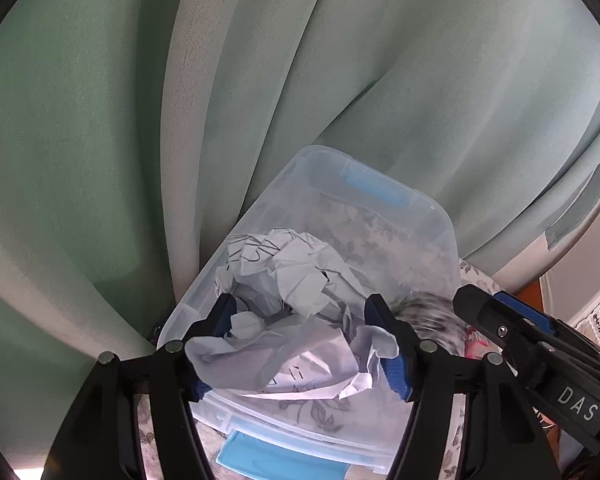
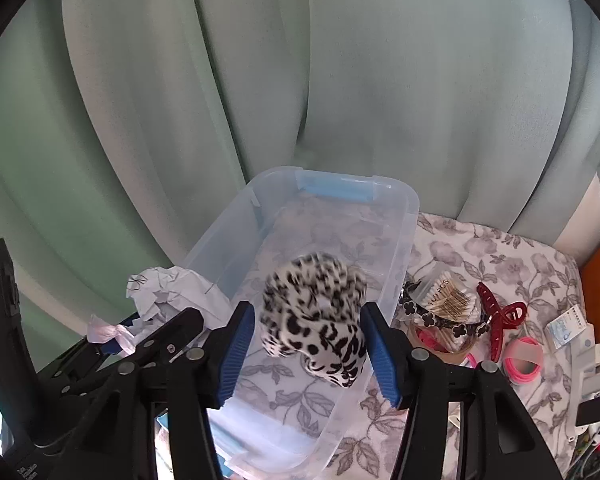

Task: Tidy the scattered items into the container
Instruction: 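Open both tools to drop the paper and scrunchie into the box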

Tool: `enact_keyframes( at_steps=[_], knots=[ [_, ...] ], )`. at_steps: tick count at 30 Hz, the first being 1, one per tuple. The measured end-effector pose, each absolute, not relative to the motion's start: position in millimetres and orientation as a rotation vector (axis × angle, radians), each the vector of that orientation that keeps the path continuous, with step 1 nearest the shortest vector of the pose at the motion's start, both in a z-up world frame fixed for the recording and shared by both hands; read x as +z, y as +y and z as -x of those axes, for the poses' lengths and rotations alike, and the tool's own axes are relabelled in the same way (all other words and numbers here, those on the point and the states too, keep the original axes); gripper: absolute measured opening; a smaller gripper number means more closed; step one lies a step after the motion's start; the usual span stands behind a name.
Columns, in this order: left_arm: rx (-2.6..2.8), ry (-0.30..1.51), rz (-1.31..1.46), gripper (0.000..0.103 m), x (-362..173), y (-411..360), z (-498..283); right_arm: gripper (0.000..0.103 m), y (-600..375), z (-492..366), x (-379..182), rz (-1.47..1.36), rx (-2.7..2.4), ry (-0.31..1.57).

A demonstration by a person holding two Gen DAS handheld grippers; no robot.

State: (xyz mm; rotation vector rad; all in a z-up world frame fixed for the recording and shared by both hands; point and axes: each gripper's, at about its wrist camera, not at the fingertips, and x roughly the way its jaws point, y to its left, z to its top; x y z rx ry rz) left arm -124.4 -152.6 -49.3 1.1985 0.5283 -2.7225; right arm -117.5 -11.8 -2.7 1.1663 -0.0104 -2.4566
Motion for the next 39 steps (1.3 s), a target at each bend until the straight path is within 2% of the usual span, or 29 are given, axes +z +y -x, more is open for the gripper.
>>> enact_keyframes(
  at_steps=[2, 5, 9, 13, 18, 20, 22, 26, 39],
  knots=[
    [-2.714, 0.535, -1.203, 0.073, -45.9, -156.7, 118.1, 0.068, -10.7, 117.4, -2.8, -1.168, -2.456, -0.016],
    [-2.712, 0.519, -1.205, 0.075, -45.3, -153.5, 116.9, 0.072, -7.6, 118.5, -3.5, -1.169, -2.46, -0.033],
    [-2.707, 0.526, -1.187, 0.085, -37.2, -155.4, 111.5, 0.076, -4.4, 117.5, -2.3, -1.165, -2.467, -0.044],
    [-2.715, 0.544, -1.178, 0.086, -31.3, -154.1, 103.4, 0.084, -0.6, 115.7, -1.1, -1.162, -2.473, -0.065],
    [-2.723, 0.535, -1.154, 0.086, -14.8, -157.6, 82.5, 0.088, 0.4, 113.1, 0.5, -1.157, -2.476, -0.072],
    [-2.726, 0.543, -1.144, 0.09, -12.5, -157.8, 80.2, 0.095, 1.3, 112.9, 1.7, -1.153, -2.486, -0.075],
    [-2.729, 0.545, -1.129, 0.095, -9.0, -157.7, 74.9, 0.098, 3.9, 111.2, 3.9, -1.144, -2.49, -0.087],
    [-2.746, 0.547, -1.101, 0.097, -3.9, -154.4, 70.8, 0.102, 8.3, 105.7, 9.1, -1.125, -2.505, -0.102],
    [-2.86, 0.452, -0.937, 0.1, 30.3, -127.0, 42.7, 0.103, 34.6, 72.1, 36.4, -0.992, -2.568, -0.176]
  ],
)
